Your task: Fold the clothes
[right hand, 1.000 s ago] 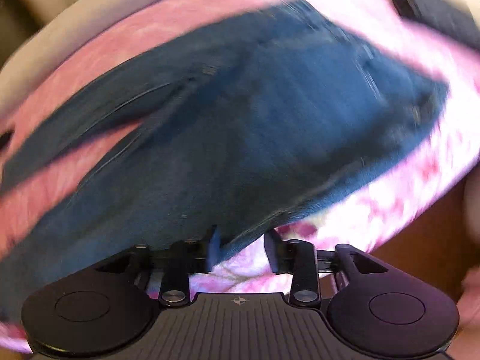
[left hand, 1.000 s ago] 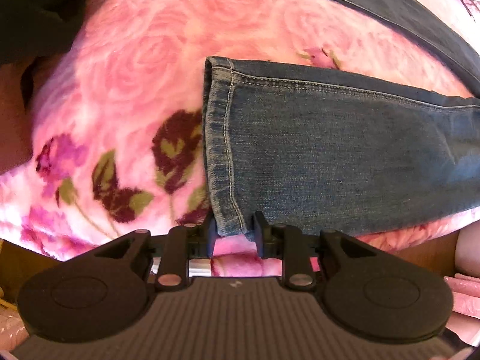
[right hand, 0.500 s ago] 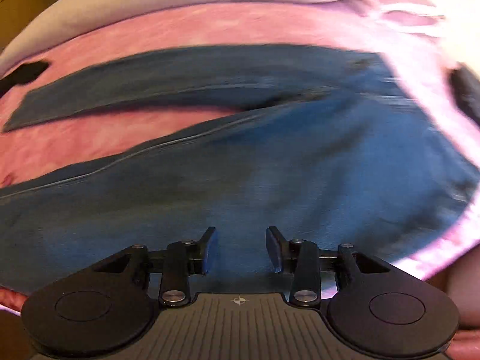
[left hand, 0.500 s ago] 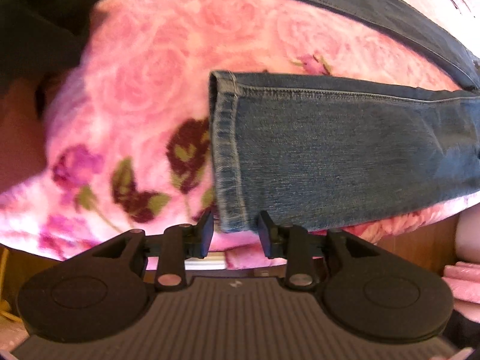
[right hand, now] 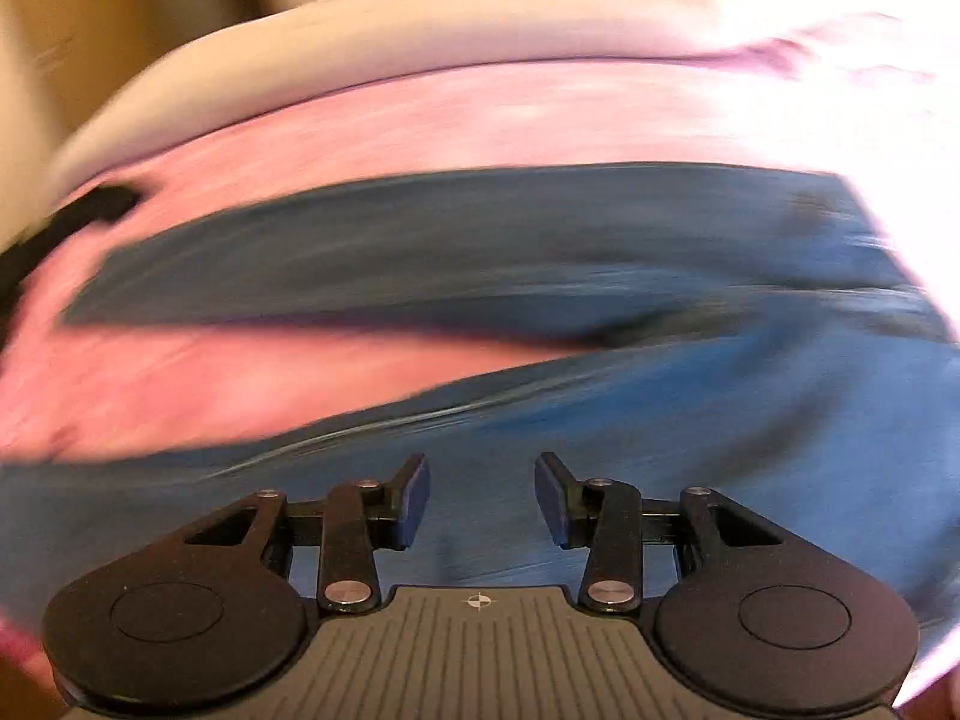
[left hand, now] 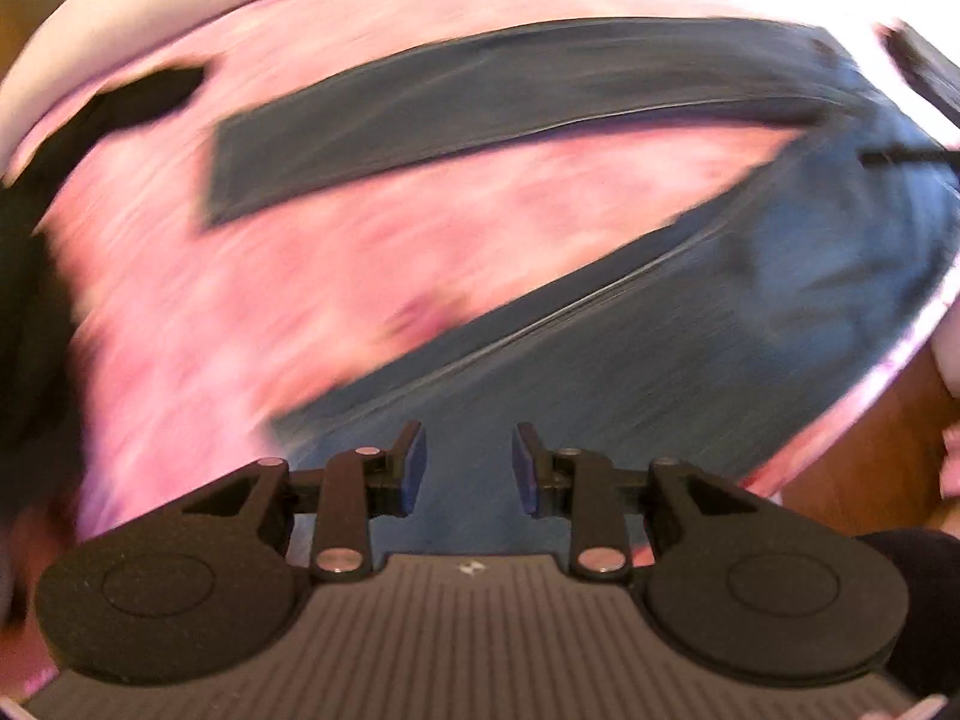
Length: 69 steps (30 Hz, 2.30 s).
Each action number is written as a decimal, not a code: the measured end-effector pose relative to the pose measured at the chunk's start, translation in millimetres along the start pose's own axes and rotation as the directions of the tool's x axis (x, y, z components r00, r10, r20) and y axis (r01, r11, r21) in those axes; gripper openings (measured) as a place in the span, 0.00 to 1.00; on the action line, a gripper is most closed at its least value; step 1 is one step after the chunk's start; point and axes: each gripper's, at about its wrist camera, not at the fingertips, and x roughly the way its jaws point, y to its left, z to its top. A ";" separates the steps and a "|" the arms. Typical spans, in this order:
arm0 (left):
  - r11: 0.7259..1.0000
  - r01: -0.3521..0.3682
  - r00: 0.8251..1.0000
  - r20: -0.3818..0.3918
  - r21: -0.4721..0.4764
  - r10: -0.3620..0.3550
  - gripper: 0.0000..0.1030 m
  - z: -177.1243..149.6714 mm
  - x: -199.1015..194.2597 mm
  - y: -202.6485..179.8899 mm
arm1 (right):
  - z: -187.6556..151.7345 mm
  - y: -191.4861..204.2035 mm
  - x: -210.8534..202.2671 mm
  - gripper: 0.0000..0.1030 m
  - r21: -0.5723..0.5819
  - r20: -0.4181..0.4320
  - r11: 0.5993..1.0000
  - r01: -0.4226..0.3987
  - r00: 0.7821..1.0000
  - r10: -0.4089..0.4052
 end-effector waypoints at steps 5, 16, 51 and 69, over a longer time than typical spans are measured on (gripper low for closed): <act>0.987 0.098 0.995 0.010 0.128 -0.100 0.26 49.5 32.1 -80.4 | 24.2 -131.6 43.1 0.40 0.107 -0.061 0.985 0.136 0.990 -0.130; 0.857 0.251 0.952 0.047 0.451 -0.303 0.26 155.5 84.4 -264.8 | -9.7 -177.4 8.0 0.42 0.131 -0.090 0.990 -0.046 0.994 0.058; 0.947 -0.003 0.993 -0.108 0.322 0.040 0.32 163.4 146.8 -235.5 | -34.3 -204.7 -42.2 0.50 0.156 -0.167 0.988 0.007 0.986 0.019; 0.983 -0.145 0.989 -0.020 0.115 0.148 0.50 19.2 -34.8 -45.8 | -18.4 -36.7 -154.9 0.74 0.077 -0.061 0.996 0.046 0.997 -0.041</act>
